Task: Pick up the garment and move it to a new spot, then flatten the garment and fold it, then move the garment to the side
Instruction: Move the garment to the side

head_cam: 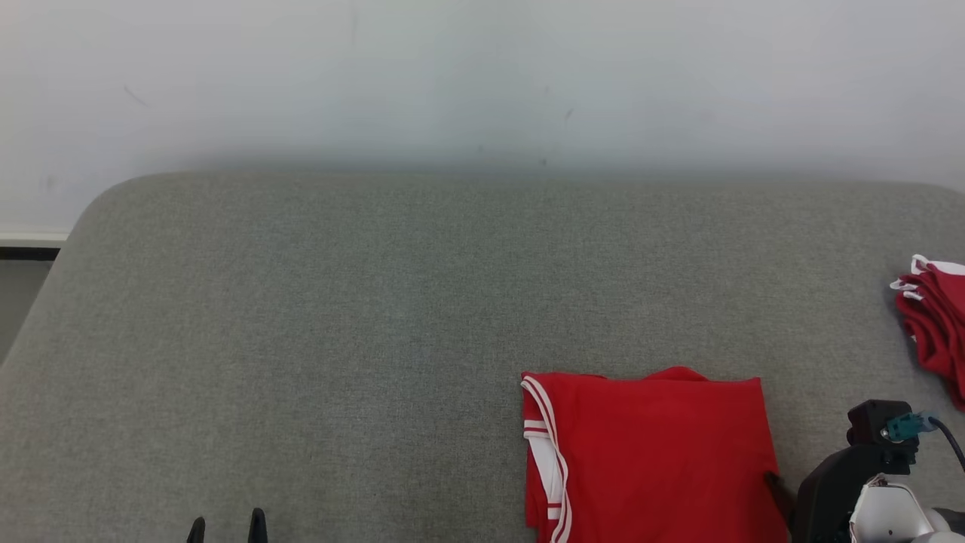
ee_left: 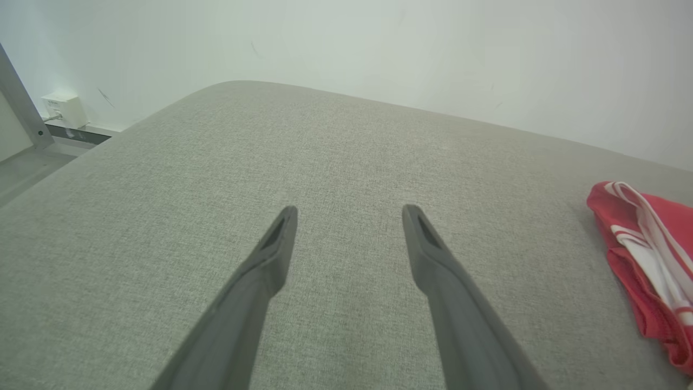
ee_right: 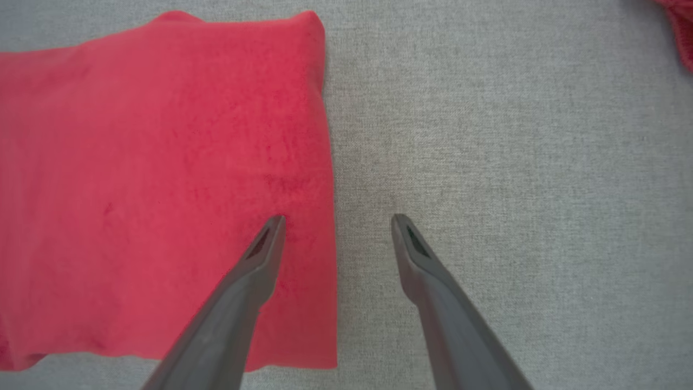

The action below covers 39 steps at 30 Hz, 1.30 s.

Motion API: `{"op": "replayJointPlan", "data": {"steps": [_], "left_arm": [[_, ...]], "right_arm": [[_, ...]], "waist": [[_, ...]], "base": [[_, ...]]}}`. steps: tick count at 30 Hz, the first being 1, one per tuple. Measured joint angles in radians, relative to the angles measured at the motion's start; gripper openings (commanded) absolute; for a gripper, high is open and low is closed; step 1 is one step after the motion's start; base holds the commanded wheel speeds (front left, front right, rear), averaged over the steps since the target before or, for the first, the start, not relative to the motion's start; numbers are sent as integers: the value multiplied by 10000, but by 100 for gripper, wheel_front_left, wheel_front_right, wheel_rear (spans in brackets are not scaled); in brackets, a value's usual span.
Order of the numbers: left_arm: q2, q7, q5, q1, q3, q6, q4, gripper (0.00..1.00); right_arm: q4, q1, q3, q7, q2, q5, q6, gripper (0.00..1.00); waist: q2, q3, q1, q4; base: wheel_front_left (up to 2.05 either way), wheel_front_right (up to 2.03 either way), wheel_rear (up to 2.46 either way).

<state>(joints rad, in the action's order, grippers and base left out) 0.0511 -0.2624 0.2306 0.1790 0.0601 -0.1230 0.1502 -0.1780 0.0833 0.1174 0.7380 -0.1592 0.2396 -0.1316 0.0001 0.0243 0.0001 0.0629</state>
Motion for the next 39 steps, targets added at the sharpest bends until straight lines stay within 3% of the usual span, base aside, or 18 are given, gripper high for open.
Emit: {"op": "replayJointPlan", "data": {"steps": [21,22,23,25,33,39], "left_arm": [[0,0,-73,-624,-443,-17,98,100],[0,0,-71,-639,-458,-17,98,100],[0,0,-67,-649,-472,-17,96,100],[0,0,-58,-683,-495,-17,94,100],[0,0,67,-770,-518,-4,67,100],[0,0,180,-846,-631,92,-4,100]], "right_arm": [[-1348,706,121,476,-161,-25,-2,100],[-1396,748,92,502,-205,-23,-2,72],[-1442,784,69,504,-232,-23,-2,72],[-1519,878,-23,510,-326,-35,-2,0],[-1580,1467,-464,543,-537,58,-2,0],[-1287,2457,-926,826,-1204,52,-2,0]], "waist": [[-2,966,-3,796],[-2,1002,-4,824],[-3,1035,-4,847],[-3,1103,-4,886],[0,1259,-3,786],[4,1238,1,540]], "base": [[0,0,0],[0,0,0],[0,0,0],[0,0,0],[0,0,0],[0,0,0]]}}
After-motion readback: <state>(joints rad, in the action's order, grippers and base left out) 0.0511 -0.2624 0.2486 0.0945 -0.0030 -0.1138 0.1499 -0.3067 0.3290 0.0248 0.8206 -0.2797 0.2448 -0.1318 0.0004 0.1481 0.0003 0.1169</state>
